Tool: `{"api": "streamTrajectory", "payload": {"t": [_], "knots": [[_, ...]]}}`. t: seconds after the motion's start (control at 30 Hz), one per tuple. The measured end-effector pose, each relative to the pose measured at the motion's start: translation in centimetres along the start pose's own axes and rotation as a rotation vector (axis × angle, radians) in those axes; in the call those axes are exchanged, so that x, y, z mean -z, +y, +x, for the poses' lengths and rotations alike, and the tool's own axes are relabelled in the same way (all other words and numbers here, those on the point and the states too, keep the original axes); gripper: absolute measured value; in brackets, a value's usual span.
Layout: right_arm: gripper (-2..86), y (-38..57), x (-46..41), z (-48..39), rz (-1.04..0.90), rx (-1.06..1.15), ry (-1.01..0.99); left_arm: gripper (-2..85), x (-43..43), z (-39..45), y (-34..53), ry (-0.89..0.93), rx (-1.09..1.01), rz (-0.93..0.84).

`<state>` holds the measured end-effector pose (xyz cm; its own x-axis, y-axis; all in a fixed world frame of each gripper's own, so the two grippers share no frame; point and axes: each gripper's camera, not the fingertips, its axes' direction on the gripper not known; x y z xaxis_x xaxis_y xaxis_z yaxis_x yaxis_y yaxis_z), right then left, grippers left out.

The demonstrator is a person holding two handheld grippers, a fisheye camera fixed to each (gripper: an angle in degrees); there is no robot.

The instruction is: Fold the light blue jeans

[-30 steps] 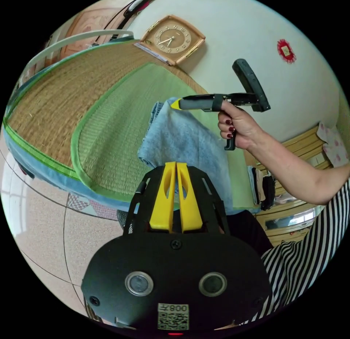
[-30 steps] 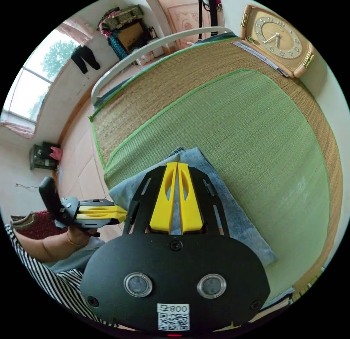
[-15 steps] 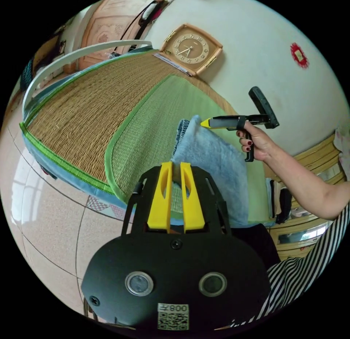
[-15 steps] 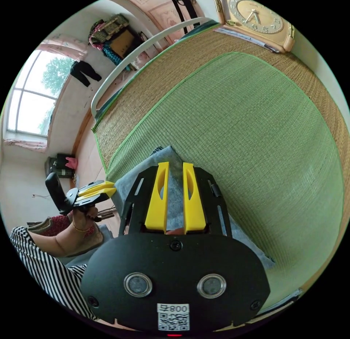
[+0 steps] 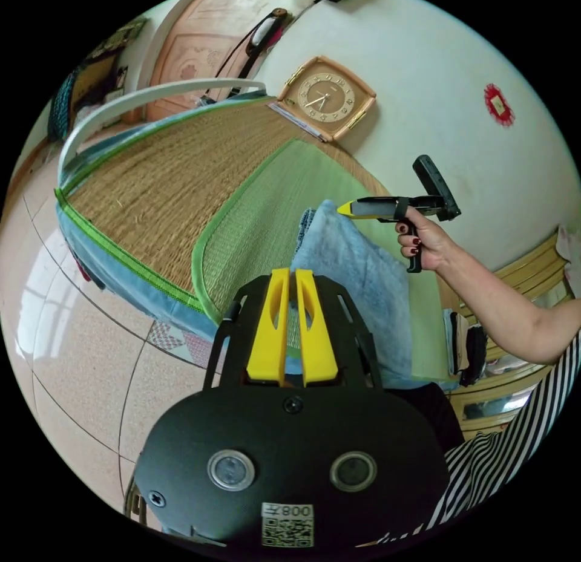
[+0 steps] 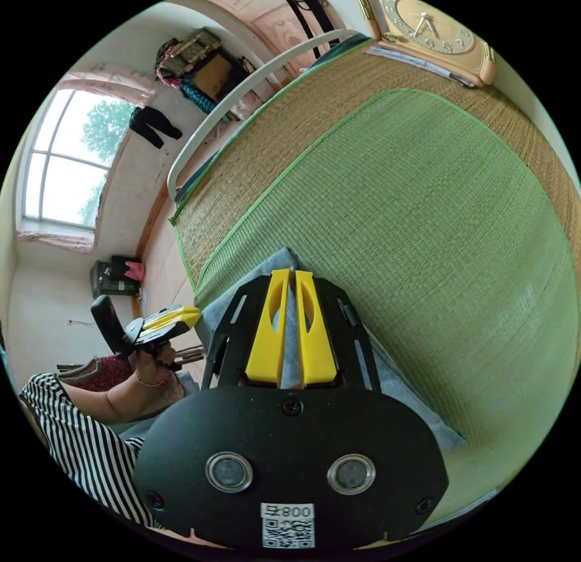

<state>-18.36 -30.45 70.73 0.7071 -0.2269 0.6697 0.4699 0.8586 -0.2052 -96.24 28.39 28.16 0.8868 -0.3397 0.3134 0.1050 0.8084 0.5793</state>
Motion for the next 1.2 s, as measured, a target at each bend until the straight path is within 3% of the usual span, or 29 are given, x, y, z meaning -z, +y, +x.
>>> {"api": "streamTrajectory", "payload": {"t": [0.2, 0.33, 0.43, 0.77, 0.9, 1.1, 1.2], "knots": [[0.2, 2.9, 2.8, 0.2, 0.149, -0.027, -0.043, 0.4, 0.4, 4.6, 1.2, 0.046, -0.196, 0.01], [0.1, 2.5, -0.1, -1.6, 0.057, 0.042, 0.059, 0.3, -2.7, 6.7, 2.4, -0.059, -0.239, -0.132], [0.1, 1.9, -3.1, -2.1, -0.028, 0.062, 0.151, 0.3, -3.0, 7.7, 3.2, -0.081, -0.258, -0.105], [0.1, 3.3, -2.0, -0.5, -0.023, 0.008, 0.053, 0.1, -2.0, 9.6, 3.2, 0.026, -0.22, -0.113], [0.1, 7.6, 0.9, -0.5, 0.07, -0.004, -0.026, 0.1, -1.2, 11.6, 3.6, 0.048, -0.256, -0.087], [0.1, 17.2, -1.2, -0.2, -0.065, -0.026, 0.023, 0.1, -4.3, 12.7, 3.6, 0.003, -0.222, -0.193], [0.1, 20.2, -1.5, 1.0, -0.019, -0.118, -0.068, 0.0, -4.5, 13.5, 3.4, 0.006, -0.208, -0.2]]}}
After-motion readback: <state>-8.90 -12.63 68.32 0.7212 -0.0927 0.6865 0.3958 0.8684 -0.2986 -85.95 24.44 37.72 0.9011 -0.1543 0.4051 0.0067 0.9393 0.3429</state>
